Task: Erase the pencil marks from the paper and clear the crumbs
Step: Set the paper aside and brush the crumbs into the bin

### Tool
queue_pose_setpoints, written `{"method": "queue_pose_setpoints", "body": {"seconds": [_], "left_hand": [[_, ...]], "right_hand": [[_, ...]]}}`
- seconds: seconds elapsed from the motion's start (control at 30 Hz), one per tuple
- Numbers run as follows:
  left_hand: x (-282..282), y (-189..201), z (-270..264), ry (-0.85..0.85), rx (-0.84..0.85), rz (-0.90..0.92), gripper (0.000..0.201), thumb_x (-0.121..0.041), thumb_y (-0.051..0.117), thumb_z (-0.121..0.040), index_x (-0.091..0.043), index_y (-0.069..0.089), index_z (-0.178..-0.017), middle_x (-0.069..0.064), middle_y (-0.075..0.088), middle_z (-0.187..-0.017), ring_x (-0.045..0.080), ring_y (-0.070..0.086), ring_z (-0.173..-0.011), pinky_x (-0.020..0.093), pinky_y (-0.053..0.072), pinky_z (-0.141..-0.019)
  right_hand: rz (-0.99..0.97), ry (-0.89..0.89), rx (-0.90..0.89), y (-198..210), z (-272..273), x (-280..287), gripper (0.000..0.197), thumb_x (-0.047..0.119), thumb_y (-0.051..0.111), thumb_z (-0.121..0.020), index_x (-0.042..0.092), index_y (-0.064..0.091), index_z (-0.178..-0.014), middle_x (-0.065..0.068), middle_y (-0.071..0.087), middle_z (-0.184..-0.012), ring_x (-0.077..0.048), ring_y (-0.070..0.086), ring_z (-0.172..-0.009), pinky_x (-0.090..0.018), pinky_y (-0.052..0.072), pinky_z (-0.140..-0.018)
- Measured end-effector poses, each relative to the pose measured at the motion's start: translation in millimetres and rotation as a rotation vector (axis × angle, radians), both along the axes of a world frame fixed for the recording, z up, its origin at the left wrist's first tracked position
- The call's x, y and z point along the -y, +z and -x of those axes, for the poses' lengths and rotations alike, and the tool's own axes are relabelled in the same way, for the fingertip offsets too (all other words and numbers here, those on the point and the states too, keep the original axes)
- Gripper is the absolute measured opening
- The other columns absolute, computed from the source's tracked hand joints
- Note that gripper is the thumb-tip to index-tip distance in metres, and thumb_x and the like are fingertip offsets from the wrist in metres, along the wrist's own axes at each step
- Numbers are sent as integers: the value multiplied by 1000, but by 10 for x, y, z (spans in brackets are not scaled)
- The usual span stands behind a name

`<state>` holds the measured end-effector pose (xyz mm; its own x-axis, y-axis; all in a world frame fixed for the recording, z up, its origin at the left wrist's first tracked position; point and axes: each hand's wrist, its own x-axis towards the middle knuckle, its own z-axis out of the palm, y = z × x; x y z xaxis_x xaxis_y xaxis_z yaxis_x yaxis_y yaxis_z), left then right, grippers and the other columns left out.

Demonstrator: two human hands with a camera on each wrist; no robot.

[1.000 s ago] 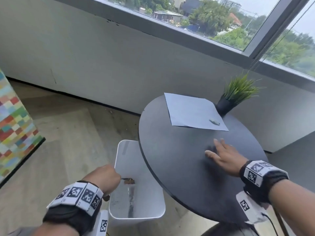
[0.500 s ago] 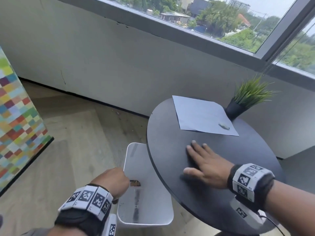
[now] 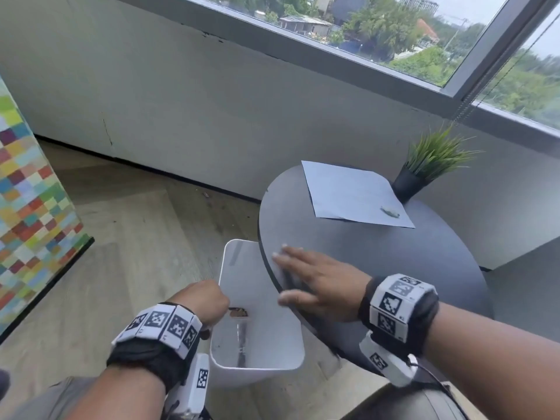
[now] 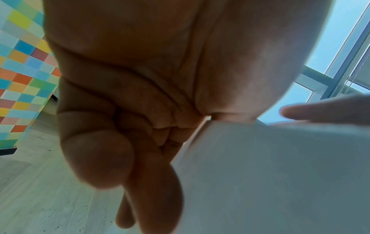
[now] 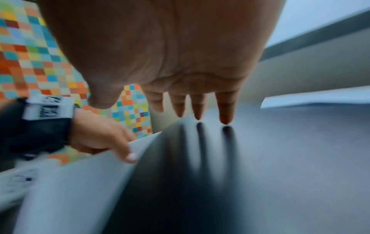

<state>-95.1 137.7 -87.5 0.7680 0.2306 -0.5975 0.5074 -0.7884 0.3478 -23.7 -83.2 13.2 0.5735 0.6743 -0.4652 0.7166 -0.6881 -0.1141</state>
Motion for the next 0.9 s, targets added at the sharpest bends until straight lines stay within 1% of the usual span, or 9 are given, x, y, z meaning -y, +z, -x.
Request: {"method": "queue_pose_setpoints", "body": {"seconds": [0.13,0.2,0.27,0.33,0.47,0.63,0.73,0.8,0.9], "left_hand": [[-2,106,36,-35,-49,52,31,-13,44,-93,-1,70,-105,9,71,-88,23,74,-81,26,53,-61],[-26,121,43,-3,-43,105,29,-11,43,-88,-1,69,-96,11,71,-80,19,72,-57,23,47,-44],[-34,153,53,17,-37,129,26,-11,44,-89,-1,67,-94,13,70,-80,20,69,-50,22,44,-39],[-13,199,74,19,-41,128,24,-11,44,-92,-1,65,-97,12,66,-81,22,70,-53,23,45,-39],[67,307,131,-47,-54,76,27,-8,42,-96,4,64,-108,12,63,-85,29,69,-69,22,44,-37],[80,285,147,-25,-40,57,22,-12,43,-94,-5,62,-101,8,62,-82,23,70,-65,22,46,-40],[82,286,157,-19,-25,67,16,-13,45,-94,-9,60,-91,4,61,-76,21,67,-61,22,47,-40],[87,281,180,-24,-33,65,13,-11,44,-95,-7,56,-92,4,58,-75,21,66,-58,21,45,-38],[104,301,192,-55,-51,38,23,-9,42,-97,-1,60,-107,14,66,-94,27,67,-69,17,43,-37]], "right_hand": [[108,-362,90,-113,-51,-90,89,79,32,-81,34,0,-151,2,-6,-162,-34,3,-147,-58,19,-114],[82,-135,23,-162,291,-141,91,82,30,-80,37,-4,-150,8,-11,-161,-29,-7,-148,-62,15,-113],[-67,0,-35,-103,579,-77,87,78,31,-84,37,-6,-152,10,-12,-162,-17,-10,-149,-50,8,-120],[-207,-170,4,-106,505,155,86,73,35,-87,34,-4,-153,9,-6,-163,-11,-6,-149,-42,7,-122],[-80,-782,125,-276,430,698,85,75,31,-86,29,7,-154,4,-2,-163,-21,-2,-150,-56,12,-117],[-115,-467,140,-530,896,104,84,78,15,-85,32,-6,-153,6,-22,-160,-25,-24,-146,-61,-10,-114],[-345,-180,48,-466,938,-114,86,79,20,-83,35,0,-154,10,-10,-162,-12,-15,-148,-51,-2,-119],[-477,-313,49,-450,765,-42,81,71,32,-89,33,4,-154,10,-5,-162,-7,-9,-148,-47,0,-121],[-216,-633,194,-507,584,12,79,67,29,-91,27,3,-154,1,-10,-162,-23,-13,-148,-56,-5,-117]]}}
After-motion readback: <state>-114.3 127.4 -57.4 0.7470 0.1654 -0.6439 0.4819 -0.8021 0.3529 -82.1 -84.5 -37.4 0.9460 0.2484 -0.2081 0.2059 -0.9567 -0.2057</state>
